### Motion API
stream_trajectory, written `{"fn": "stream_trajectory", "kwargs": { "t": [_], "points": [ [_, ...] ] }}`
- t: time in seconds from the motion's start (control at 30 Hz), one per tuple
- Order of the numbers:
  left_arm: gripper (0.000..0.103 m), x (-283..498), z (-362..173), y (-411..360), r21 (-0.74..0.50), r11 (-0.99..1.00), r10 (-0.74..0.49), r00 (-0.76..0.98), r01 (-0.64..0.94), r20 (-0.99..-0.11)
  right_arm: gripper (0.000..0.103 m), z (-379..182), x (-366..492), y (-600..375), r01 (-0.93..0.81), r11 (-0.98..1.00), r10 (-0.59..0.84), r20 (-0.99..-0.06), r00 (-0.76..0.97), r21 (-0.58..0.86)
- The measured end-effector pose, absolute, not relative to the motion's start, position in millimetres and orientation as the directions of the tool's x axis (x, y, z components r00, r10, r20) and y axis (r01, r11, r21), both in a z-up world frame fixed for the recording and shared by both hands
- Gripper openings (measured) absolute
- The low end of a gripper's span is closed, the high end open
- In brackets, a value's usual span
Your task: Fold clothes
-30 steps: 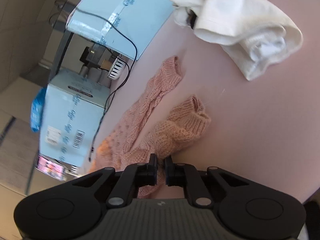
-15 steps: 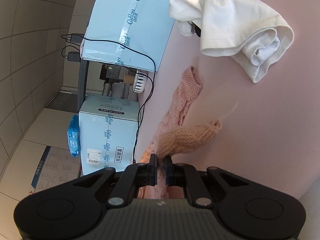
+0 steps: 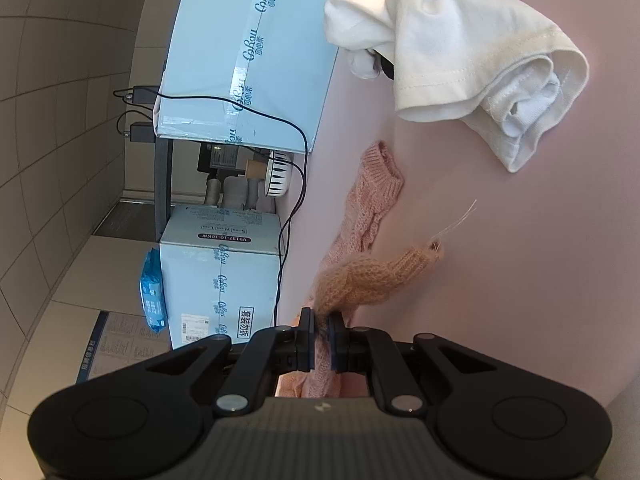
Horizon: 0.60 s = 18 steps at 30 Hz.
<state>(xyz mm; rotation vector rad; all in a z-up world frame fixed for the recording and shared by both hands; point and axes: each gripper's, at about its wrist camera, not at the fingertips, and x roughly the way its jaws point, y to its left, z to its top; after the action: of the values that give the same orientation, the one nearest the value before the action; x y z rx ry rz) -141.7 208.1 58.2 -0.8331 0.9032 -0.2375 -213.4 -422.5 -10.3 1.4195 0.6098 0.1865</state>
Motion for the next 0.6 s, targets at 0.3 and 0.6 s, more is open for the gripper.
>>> {"fn": "stream_trajectory", "kwargs": {
  "t": [0.3,0.6],
  "points": [
    [0.019,-81.3,69.4,223.2,-0.758,0.632,-0.534,0.619,-0.16,-0.576,0.007,-1.1,-147.0,-427.2,0.258,0.116,0.44,-0.283,0.852,0.959],
    [0.048,21.6,20.0,243.2,-0.744,0.558,-0.549,0.509,-0.367,-0.663,0.023,-38.5,-70.5,-436.7,0.463,0.091,0.409,-0.457,0.79,0.882]
  ]
}}
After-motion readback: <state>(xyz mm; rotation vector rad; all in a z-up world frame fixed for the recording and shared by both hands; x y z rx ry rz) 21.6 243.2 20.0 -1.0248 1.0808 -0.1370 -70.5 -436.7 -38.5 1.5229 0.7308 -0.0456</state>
